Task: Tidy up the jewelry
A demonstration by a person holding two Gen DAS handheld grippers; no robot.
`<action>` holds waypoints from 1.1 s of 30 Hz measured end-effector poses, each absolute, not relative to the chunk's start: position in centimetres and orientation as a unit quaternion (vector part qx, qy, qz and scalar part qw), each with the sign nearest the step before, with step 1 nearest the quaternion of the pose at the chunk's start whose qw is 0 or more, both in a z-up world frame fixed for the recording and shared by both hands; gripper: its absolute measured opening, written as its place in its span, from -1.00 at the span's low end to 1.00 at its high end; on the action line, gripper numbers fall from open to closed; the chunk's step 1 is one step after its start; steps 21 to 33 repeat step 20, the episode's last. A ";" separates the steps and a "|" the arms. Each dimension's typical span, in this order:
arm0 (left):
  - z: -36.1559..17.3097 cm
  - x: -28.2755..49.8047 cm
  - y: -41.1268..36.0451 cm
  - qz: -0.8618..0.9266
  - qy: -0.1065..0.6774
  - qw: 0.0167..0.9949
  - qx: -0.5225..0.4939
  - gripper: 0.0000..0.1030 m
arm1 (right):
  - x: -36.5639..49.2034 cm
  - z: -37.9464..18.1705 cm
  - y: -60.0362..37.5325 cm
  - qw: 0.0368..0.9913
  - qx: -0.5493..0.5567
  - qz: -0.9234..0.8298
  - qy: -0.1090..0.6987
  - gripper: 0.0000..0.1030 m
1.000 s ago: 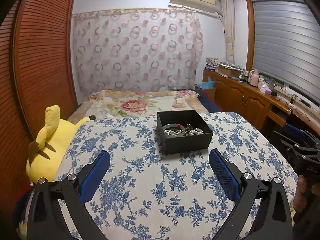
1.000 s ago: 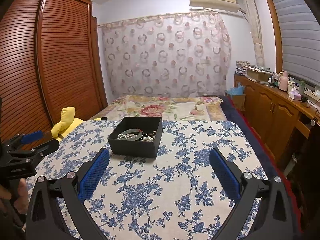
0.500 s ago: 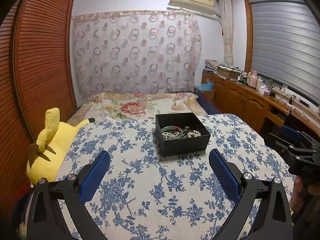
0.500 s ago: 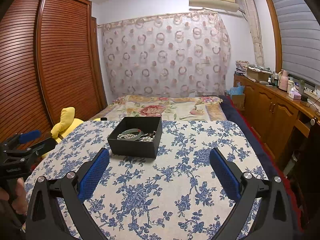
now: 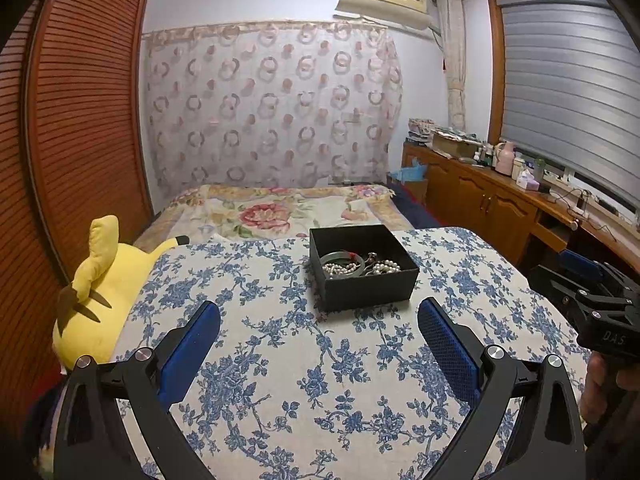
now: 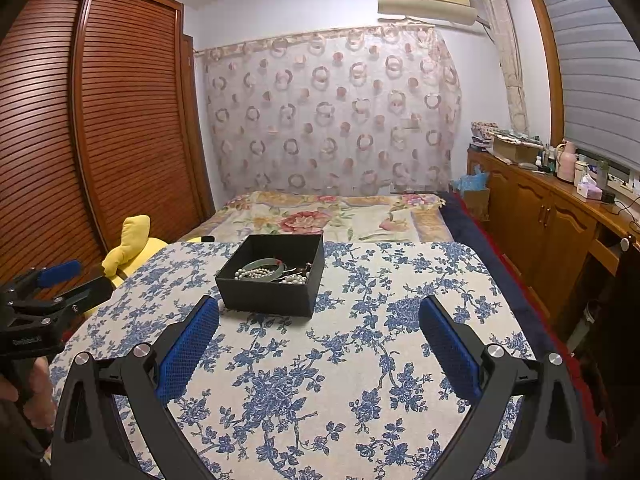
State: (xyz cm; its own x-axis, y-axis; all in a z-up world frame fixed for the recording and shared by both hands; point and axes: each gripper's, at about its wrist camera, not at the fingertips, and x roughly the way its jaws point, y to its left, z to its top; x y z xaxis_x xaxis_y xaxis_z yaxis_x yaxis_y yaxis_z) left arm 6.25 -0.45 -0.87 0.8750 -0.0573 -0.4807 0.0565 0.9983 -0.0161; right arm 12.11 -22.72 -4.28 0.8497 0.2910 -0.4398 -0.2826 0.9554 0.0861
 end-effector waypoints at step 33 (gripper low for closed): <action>-0.4 6.0 -1.0 -0.029 0.247 0.969 0.000 0.85 | 12.1 -4.3 -22.9 0.963 0.009 0.148 0.226 0.95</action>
